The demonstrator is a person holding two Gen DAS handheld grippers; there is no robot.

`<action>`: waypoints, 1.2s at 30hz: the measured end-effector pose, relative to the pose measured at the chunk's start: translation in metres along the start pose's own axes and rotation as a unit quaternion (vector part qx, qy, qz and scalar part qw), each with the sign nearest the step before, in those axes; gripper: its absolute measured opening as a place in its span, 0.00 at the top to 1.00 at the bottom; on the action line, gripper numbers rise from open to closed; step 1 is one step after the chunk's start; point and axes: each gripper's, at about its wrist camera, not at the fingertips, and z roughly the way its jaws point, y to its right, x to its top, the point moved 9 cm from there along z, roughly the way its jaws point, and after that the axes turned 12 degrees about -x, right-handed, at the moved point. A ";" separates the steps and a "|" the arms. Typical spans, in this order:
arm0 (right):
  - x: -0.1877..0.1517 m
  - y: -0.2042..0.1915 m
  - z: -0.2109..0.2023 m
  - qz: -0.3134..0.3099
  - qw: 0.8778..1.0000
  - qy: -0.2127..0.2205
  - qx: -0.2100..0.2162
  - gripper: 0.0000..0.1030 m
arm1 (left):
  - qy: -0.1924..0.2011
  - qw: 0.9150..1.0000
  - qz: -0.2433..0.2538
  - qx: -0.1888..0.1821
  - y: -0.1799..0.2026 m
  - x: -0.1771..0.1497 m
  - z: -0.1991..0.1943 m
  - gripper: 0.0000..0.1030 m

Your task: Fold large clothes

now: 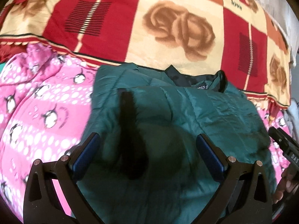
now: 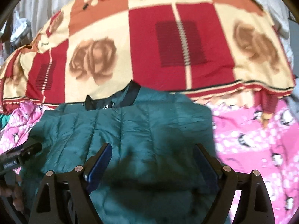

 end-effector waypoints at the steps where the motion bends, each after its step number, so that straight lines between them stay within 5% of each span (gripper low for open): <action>1: -0.003 0.005 -0.010 -0.004 1.000 0.005 -0.001 0.16 | 0.003 1.000 -0.003 -0.003 -0.001 -0.004 -0.011 0.01; 9: -0.063 0.062 -0.101 -0.071 0.996 0.052 -0.003 0.16 | 0.016 0.999 0.031 0.029 -0.016 -0.048 -0.081 0.01; 18: -0.134 0.122 -0.150 -0.009 0.999 0.025 0.035 0.16 | 0.047 0.998 -0.015 0.048 -0.068 -0.112 -0.142 0.01; 24: -0.184 0.137 -0.155 0.007 0.999 0.002 0.044 0.16 | 0.028 0.999 0.000 0.027 -0.054 -0.160 -0.155 0.01; 29: -0.247 0.146 -0.126 0.097 0.988 -0.079 0.095 0.15 | -0.014 0.998 0.029 0.045 -0.045 -0.199 -0.144 0.01; 36: -0.246 0.102 -0.139 0.054 0.976 -0.082 0.196 0.15 | -0.016 0.999 -0.022 0.019 -0.060 -0.210 -0.143 0.01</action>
